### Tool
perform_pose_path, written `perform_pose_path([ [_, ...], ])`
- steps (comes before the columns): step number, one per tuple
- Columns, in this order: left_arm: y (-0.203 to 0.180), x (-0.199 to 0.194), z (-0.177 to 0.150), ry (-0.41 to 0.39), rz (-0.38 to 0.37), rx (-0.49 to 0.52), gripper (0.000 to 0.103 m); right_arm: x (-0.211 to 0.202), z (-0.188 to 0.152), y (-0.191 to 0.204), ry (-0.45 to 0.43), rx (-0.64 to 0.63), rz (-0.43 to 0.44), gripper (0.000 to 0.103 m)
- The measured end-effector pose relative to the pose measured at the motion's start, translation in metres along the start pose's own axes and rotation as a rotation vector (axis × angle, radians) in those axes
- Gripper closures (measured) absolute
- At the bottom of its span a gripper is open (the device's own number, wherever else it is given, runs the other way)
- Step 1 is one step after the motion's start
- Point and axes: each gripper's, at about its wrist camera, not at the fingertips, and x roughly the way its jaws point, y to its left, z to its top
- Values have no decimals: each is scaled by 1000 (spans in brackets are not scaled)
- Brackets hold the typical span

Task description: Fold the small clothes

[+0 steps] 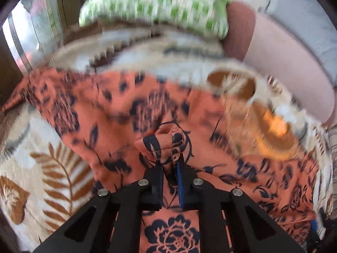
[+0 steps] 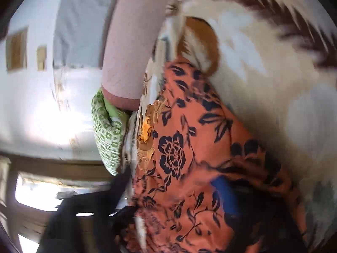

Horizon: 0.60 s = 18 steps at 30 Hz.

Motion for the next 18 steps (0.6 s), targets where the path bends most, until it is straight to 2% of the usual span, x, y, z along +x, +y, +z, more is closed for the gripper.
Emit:
perform_pose_path([
  [2,1,-6,-8,-48,1,17,86,-6,-3,10,-57,-102,-74,79],
  [3,4,2,-14,-1,24,17,82,-4,-7,1,-34,-79,-105,79],
  [4,6,16,-21,88,47,9,77,2,-9,-11,25,-29,-142,78],
  [5,15,28,-29,192,60,-20,71,12,-12,-21,108,25,-169,70],
  [6,22,24,-32,171,23,-47,67,9,-16,-27,129,63,-133,70],
  [7,28,17,-33,141,12,-57,61,3,-16,-23,114,52,-118,60],
  [8,31,10,-33,139,49,-49,47,-4,-16,-17,113,23,-96,28],
  [9,34,6,-31,135,71,-48,39,-12,-14,-8,122,-2,-80,15],
  [10,38,2,-28,119,80,-50,38,-19,-13,-2,118,-18,-89,2],
  [13,45,-15,-15,41,68,-55,38,-35,-5,25,128,-102,-67,1],
  [15,50,-23,-3,-9,41,-37,38,-44,3,44,93,-188,-81,1],
  [18,39,-9,18,1,5,26,38,-33,29,63,18,-289,-139,1],
])
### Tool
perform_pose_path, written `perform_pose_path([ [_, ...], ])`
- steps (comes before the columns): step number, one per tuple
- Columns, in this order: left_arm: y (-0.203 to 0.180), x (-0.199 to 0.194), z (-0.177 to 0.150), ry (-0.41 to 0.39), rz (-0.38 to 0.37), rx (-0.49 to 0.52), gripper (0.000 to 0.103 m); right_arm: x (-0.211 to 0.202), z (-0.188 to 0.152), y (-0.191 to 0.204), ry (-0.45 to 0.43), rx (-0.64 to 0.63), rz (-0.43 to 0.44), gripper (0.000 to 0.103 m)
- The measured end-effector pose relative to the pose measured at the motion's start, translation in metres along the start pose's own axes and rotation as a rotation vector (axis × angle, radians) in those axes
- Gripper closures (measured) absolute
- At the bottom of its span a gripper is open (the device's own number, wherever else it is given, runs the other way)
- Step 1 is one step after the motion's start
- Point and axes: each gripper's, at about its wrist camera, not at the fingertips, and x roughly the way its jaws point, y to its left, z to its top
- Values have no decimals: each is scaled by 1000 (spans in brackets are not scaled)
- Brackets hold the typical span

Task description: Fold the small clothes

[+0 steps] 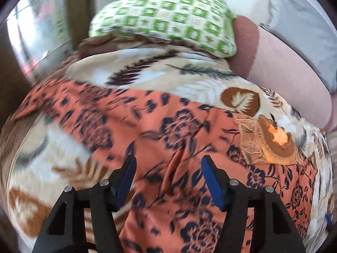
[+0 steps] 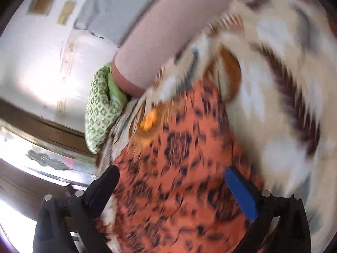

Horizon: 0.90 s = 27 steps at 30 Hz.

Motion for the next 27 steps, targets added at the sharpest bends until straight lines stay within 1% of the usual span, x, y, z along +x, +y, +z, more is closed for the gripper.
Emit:
perform_pose_path([
  [1,-6,10,6,27,2,27,38,8,11,-1,3,-20,-26,1],
  [2,-12,16,8,54,-1,45,39,23,24,-6,20,-40,-71,1],
  [3,-19,27,11,103,-13,70,50,40,34,-13,59,-35,-111,1],
  [4,-25,35,13,134,-13,85,60,52,40,-21,98,-29,-136,3],
  [5,-26,43,13,170,-12,103,81,63,45,-29,123,-15,-146,4],
  [6,-28,51,14,197,-15,114,90,71,49,-33,135,-28,-162,5],
  [7,-28,51,11,207,-8,117,92,76,51,-33,134,-57,-178,9],
  [8,-28,55,13,208,-2,120,96,79,55,-32,123,-86,-188,11],
  [9,-30,58,14,211,2,131,97,83,58,-32,120,-96,-185,11],
  [10,-32,57,16,202,3,147,98,89,63,-34,127,-98,-174,11],
  [11,-36,57,19,185,9,167,99,98,66,-36,154,-101,-172,12],
  [12,-39,55,22,162,18,184,100,107,68,-34,177,-115,-175,15],
  [13,-43,46,23,127,26,196,100,116,68,-33,205,-145,-182,36],
  [14,-42,36,27,65,33,197,101,124,67,-31,230,-178,-214,84],
  [15,-42,23,30,-10,48,195,103,125,66,-28,222,-192,-231,88],
  [16,-42,13,32,-71,59,194,103,121,66,-25,195,-206,-235,88],
  [17,-42,7,31,-126,79,203,103,113,67,-22,141,-219,-249,88],
  [18,-42,12,29,-134,121,220,103,108,67,-23,88,-229,-272,91],
  [19,-39,25,26,-84,127,223,103,104,68,-24,47,-230,-306,93],
  [20,-32,48,23,23,129,189,103,103,68,-30,28,-215,-340,93],
  [21,-26,61,20,78,152,158,103,107,67,-36,48,-200,-357,93],
  [22,-19,66,17,94,156,131,103,113,64,-43,101,-177,-331,92],
  [23,-16,63,16,79,132,118,103,111,63,-45,111,-166,-291,89],
  [25,-15,52,19,74,58,114,101,100,63,-42,91,-178,-241,88],
  [26,-17,45,25,72,3,130,90,94,65,-43,87,-162,-214,72],
  [27,-19,39,29,70,-26,144,70,88,67,-43,76,-142,-181,54],
])
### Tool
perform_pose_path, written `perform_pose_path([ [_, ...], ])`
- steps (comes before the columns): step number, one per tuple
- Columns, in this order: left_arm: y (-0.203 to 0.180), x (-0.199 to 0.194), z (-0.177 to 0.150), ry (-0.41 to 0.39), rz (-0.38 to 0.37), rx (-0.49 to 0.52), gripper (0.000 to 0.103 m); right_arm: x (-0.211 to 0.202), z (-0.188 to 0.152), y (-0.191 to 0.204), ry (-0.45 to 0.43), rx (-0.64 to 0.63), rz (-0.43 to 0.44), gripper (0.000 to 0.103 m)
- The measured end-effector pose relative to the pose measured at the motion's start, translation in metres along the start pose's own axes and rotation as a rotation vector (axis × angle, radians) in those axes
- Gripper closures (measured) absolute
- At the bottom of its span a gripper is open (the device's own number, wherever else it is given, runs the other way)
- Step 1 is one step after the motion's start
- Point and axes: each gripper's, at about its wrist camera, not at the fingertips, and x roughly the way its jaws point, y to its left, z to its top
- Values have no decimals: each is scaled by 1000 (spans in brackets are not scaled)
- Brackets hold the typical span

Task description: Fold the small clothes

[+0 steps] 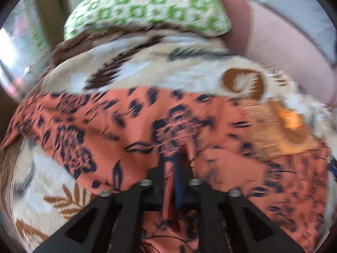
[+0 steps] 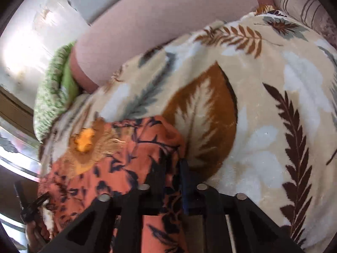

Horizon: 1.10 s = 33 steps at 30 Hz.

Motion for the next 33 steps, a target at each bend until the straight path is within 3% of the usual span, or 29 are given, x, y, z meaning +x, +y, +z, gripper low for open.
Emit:
perform_pose_path([
  [1,-3,-6,5,-8,-17,11,60,-6,2,-1,-24,15,32,12],
  [2,-6,-7,17,-27,-33,9,46,-7,3,5,-39,10,37,3],
  [4,-8,-9,24,-35,-75,-28,45,-6,6,16,-21,-35,41,3],
  [5,-9,2,28,34,-102,-42,48,2,5,26,-5,-58,35,3],
  [6,-9,14,30,96,-122,-42,71,7,5,31,16,-77,23,3],
  [7,-11,25,30,159,-134,-38,85,12,4,33,37,-83,13,5],
  [9,-14,36,24,208,-92,-20,95,20,2,30,64,-58,21,7],
  [10,-14,39,23,216,-77,-14,98,28,2,29,78,-50,21,19],
  [11,-11,47,24,245,-86,-23,100,35,1,28,98,-51,1,57],
  [12,-10,50,25,256,-92,-33,101,41,0,27,112,-61,-46,80],
  [14,-8,47,34,223,-74,-53,101,43,-1,28,109,-84,-53,85],
  [15,-11,33,38,144,-28,-32,101,40,-1,33,96,-111,-60,87],
  [17,-28,-17,41,-114,51,66,101,24,1,39,19,-158,-88,93],
  [18,-34,-31,37,-174,70,92,101,16,1,42,-27,-174,-110,96],
  [19,-38,-37,31,-196,85,112,101,7,2,40,-70,-169,-126,97],
  [20,-39,-29,29,-148,83,122,101,6,2,35,-80,-152,-138,97],
  [21,-38,-4,24,-51,84,123,101,10,1,29,-76,-132,-164,97],
  [22,-37,21,19,40,115,114,101,19,-1,20,-49,-105,-185,96],
  [23,-33,42,16,107,129,105,98,28,-2,8,7,-46,-152,92],
  [24,-30,50,15,114,126,104,97,29,-5,0,27,13,-93,92],
  [25,-27,44,15,57,127,100,93,24,-9,-3,11,44,-58,92],
  [27,-29,33,19,18,138,101,69,10,-13,2,-21,17,-48,90],
  [28,-28,27,20,4,133,101,64,2,-15,7,-28,9,-37,79],
  [29,-28,14,18,-30,130,101,58,-6,-18,12,-28,3,-15,58],
  [31,-23,-5,13,-105,127,104,54,-22,-27,27,-21,-8,86,25],
  [33,-16,-22,6,-149,116,89,46,-26,-35,54,16,-52,189,25],
])
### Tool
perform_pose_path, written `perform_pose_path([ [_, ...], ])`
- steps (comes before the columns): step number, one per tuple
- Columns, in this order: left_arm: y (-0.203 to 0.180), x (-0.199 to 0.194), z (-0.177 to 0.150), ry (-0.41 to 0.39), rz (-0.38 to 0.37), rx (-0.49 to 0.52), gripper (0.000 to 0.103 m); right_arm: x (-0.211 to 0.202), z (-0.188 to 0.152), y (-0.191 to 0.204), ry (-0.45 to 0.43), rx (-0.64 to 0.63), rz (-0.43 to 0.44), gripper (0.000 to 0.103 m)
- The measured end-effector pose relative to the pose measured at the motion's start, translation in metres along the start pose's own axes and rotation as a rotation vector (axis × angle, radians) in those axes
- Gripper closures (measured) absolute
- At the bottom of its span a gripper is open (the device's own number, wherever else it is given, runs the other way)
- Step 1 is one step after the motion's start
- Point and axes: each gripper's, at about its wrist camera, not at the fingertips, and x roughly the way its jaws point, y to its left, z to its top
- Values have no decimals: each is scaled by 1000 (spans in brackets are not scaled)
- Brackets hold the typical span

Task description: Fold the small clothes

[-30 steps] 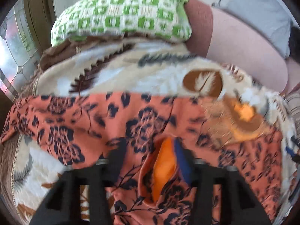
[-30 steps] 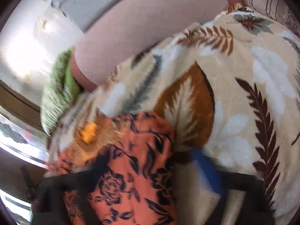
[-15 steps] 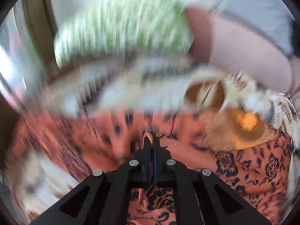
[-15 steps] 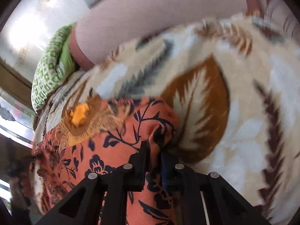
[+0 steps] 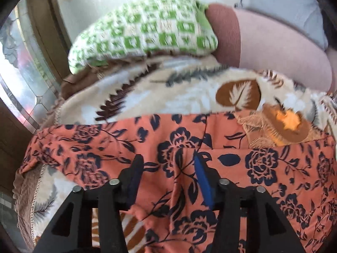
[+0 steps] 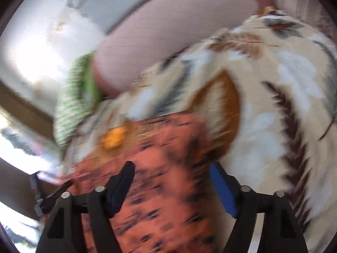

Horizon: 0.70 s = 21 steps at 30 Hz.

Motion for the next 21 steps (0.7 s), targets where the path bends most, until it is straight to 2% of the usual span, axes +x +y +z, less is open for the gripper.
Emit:
perform_pose_path([
  [2,11,-4,-8,17,-34,-37,45,10,-8,17,34,-29,81,25],
  [3,18,-3,-13,45,-62,-66,45,18,-15,19,52,-24,89,24],
  [5,44,1,-23,72,-113,-147,45,58,-26,0,162,32,-13,19],
  [6,63,-4,-28,71,-133,-208,45,67,-31,-11,184,93,-37,23],
  [7,84,-11,-32,59,-141,-265,45,59,-32,-13,131,124,-13,26],
  [8,105,-16,-34,40,-143,-320,45,49,-30,-3,106,104,-23,26],
  [10,160,-25,-42,-2,-134,-470,45,30,-30,23,40,3,-87,25],
  [11,191,-23,-44,-7,-138,-555,45,23,-31,35,18,-40,-80,25],
  [13,235,-14,-48,-12,-160,-686,45,23,-38,53,28,-99,-64,25],
  [16,298,15,-54,32,-223,-895,46,33,-49,54,66,-107,-105,25],
  [19,331,30,-63,38,-222,-1032,46,46,-66,44,109,-86,-113,25],
  [21,350,45,-75,57,-247,-1137,47,55,-74,38,120,-67,-123,25],
])
